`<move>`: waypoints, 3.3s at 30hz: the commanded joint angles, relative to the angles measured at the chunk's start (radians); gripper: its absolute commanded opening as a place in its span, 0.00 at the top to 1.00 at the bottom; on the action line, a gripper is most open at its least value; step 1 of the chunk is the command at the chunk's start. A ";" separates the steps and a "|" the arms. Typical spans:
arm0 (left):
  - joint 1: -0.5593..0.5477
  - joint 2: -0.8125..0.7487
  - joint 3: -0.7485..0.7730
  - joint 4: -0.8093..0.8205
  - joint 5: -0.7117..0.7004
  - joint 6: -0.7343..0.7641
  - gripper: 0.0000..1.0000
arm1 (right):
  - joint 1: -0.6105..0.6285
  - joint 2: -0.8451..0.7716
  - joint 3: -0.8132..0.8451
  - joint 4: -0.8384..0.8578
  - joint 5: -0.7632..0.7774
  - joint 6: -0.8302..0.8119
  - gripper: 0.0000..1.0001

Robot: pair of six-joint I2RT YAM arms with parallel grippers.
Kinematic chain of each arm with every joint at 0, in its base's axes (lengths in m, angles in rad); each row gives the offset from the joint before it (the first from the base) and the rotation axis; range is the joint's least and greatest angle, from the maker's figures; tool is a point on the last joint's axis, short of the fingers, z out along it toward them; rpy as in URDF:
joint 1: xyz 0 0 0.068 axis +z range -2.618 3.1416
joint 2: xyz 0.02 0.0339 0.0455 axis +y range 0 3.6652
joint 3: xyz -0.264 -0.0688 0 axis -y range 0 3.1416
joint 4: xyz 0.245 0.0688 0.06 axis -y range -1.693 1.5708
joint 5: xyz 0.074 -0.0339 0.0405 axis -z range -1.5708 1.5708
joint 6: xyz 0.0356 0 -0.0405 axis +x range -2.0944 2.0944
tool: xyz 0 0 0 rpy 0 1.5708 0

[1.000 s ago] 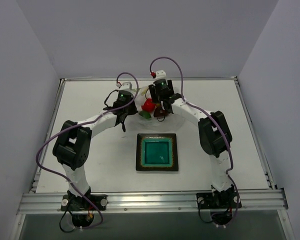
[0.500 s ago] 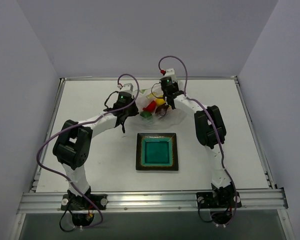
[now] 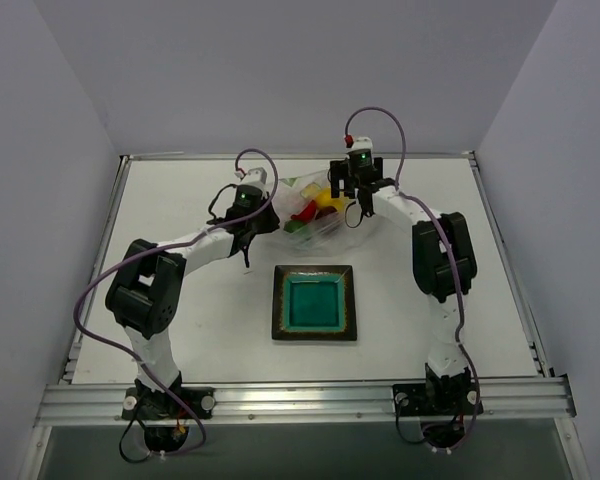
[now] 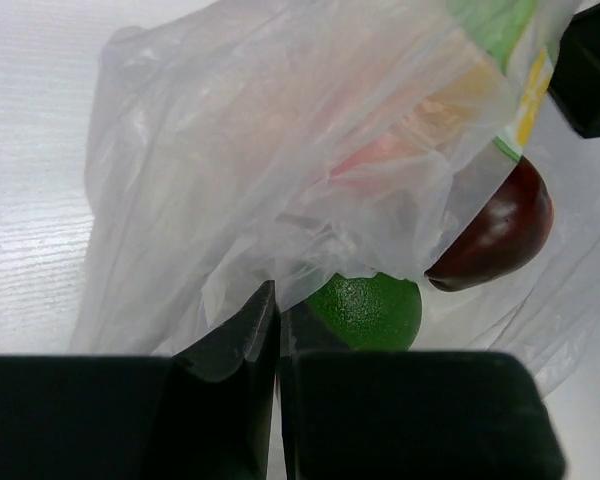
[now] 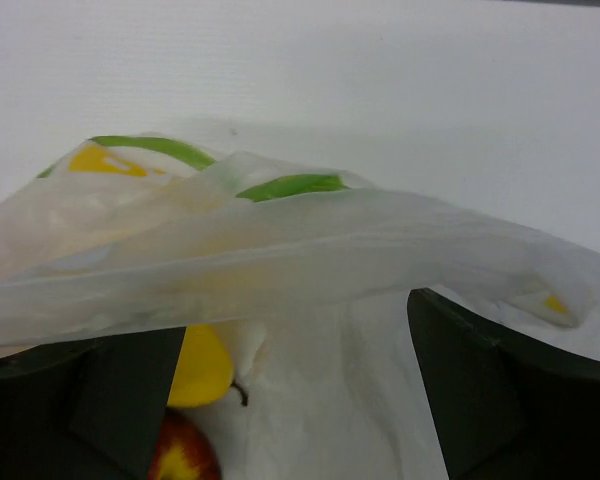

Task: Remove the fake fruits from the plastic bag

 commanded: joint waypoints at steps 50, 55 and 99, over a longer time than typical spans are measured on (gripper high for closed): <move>-0.129 0.221 0.598 -0.427 -0.422 0.445 0.31 | 0.120 -0.481 -0.619 0.241 -0.172 0.243 0.62; -0.113 0.277 0.665 -0.427 -0.386 0.520 0.51 | 0.099 -0.473 -0.636 0.252 -0.180 0.250 0.62; -0.092 -0.371 -0.066 -0.112 -0.292 -0.086 0.14 | 0.148 -0.551 -0.605 0.205 -0.065 0.279 0.42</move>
